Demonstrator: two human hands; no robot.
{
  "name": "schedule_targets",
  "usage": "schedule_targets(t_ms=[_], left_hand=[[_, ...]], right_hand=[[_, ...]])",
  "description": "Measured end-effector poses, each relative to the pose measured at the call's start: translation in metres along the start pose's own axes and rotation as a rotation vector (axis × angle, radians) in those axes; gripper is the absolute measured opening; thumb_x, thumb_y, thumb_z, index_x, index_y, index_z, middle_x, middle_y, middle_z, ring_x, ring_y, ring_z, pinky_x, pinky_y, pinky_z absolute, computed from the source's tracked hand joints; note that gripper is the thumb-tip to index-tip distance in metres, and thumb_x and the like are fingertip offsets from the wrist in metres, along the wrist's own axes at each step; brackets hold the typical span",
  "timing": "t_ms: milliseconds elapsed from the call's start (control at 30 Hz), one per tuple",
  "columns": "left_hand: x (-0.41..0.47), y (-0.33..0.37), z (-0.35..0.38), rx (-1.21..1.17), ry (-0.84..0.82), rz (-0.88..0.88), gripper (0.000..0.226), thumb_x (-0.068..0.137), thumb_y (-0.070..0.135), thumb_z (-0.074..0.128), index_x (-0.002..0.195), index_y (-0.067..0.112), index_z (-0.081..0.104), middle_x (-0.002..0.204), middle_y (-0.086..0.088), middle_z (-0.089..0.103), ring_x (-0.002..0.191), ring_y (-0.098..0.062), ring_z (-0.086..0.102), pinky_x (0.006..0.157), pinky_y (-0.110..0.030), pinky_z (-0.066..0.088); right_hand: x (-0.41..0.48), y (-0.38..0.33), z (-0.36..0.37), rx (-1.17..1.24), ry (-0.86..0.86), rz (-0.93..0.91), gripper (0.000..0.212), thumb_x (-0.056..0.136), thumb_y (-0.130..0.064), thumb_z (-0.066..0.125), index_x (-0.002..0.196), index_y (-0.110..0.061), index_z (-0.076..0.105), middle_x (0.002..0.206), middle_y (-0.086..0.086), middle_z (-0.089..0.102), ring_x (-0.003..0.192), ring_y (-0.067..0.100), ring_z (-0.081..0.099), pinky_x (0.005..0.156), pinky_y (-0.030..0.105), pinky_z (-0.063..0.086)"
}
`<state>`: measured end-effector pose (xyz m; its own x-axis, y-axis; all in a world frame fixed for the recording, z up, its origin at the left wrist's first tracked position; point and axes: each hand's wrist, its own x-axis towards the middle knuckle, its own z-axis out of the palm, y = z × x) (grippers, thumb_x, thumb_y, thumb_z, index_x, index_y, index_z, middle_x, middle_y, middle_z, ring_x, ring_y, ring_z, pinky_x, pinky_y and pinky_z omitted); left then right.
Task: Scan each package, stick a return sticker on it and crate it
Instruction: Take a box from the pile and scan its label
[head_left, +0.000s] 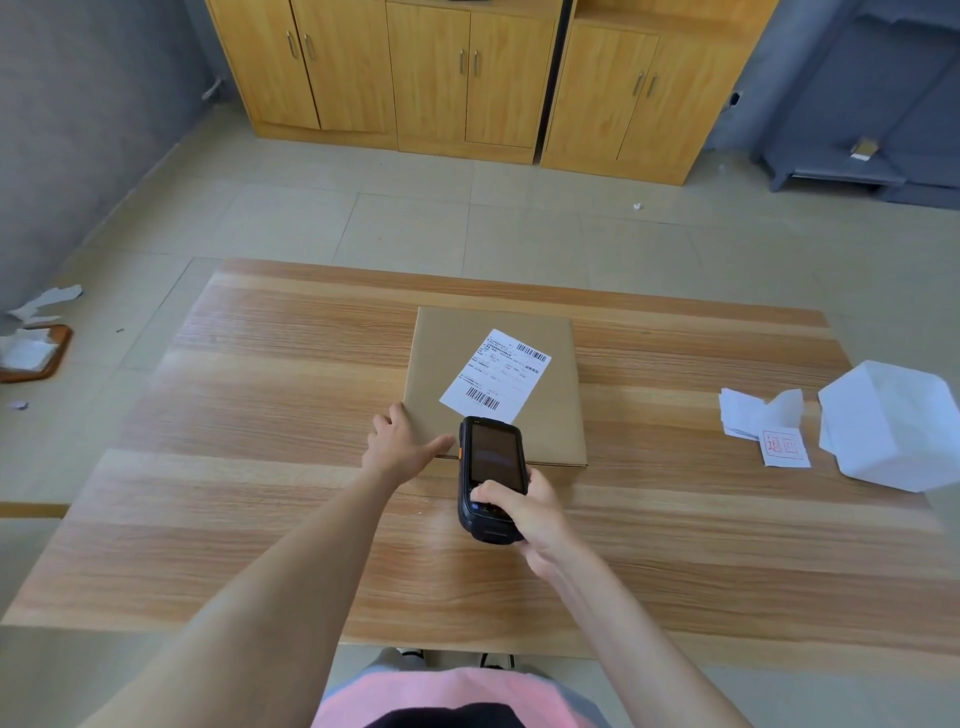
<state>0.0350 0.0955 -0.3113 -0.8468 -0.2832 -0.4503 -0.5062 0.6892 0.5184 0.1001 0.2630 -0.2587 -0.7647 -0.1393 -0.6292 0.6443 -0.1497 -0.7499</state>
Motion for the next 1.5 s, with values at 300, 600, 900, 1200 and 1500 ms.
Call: schedule_targets(t_ms=[300, 600, 900, 1200, 1500], left_hand=[[0.002, -0.001, -0.001, -0.017, -0.018, -0.011, 0.093, 0.074, 0.057, 0.069, 0.141, 0.011, 0.023, 0.132, -0.012, 0.036, 0.125, -0.032, 0.038, 0.1, -0.047, 0.036], [0.003, 0.006, -0.003, 0.057, -0.032, -0.023, 0.086, 0.076, 0.055, 0.068, 0.136, 0.007, 0.028, 0.133, -0.013, 0.036, 0.124, -0.032, 0.041, 0.101, -0.045, 0.039], [0.003, 0.01, -0.003, 0.093, -0.054, -0.051, 0.085, 0.077, 0.055, 0.067, 0.134, 0.005, 0.029, 0.133, -0.013, 0.036, 0.121, -0.032, 0.045, 0.101, -0.047, 0.04], [0.002, 0.013, -0.003, 0.116, -0.042, -0.056, 0.081, 0.079, 0.054, 0.066, 0.134, 0.006, 0.03, 0.132, -0.012, 0.038, 0.121, -0.032, 0.046, 0.098, -0.045, 0.041], [0.0, 0.012, -0.004, 0.112, -0.041, -0.049, 0.083, 0.079, 0.055, 0.065, 0.136, 0.007, 0.028, 0.133, -0.013, 0.037, 0.122, -0.033, 0.044, 0.098, -0.045, 0.04]], right_hand=[[0.011, -0.004, -0.017, 0.059, 0.185, -0.067, 0.05, 0.071, 0.0, 0.076, 0.112, -0.008, 0.05, 0.099, 0.008, 0.064, 0.087, 0.022, 0.062, 0.078, 0.035, 0.051], [0.026, -0.025, -0.107, -0.153, 0.411, -0.171, 0.066, 0.073, 0.001, 0.075, 0.125, -0.009, 0.036, 0.105, 0.005, 0.054, 0.09, 0.018, 0.054, 0.075, 0.031, 0.043], [0.035, 0.026, -0.151, -0.213, 0.573, -0.068, 0.093, 0.072, 0.001, 0.076, 0.145, -0.014, 0.02, 0.129, 0.013, 0.046, 0.113, 0.03, 0.049, 0.097, 0.043, 0.043], [0.032, 0.051, -0.175, -0.324, 0.608, -0.009, 0.091, 0.072, 0.002, 0.076, 0.143, -0.008, 0.02, 0.124, 0.014, 0.049, 0.108, 0.029, 0.051, 0.087, 0.035, 0.04], [0.043, 0.055, -0.172, -0.477, 0.703, 0.084, 0.063, 0.068, -0.012, 0.081, 0.113, -0.008, 0.038, 0.113, 0.014, 0.055, 0.099, 0.032, 0.053, 0.083, 0.04, 0.046]])
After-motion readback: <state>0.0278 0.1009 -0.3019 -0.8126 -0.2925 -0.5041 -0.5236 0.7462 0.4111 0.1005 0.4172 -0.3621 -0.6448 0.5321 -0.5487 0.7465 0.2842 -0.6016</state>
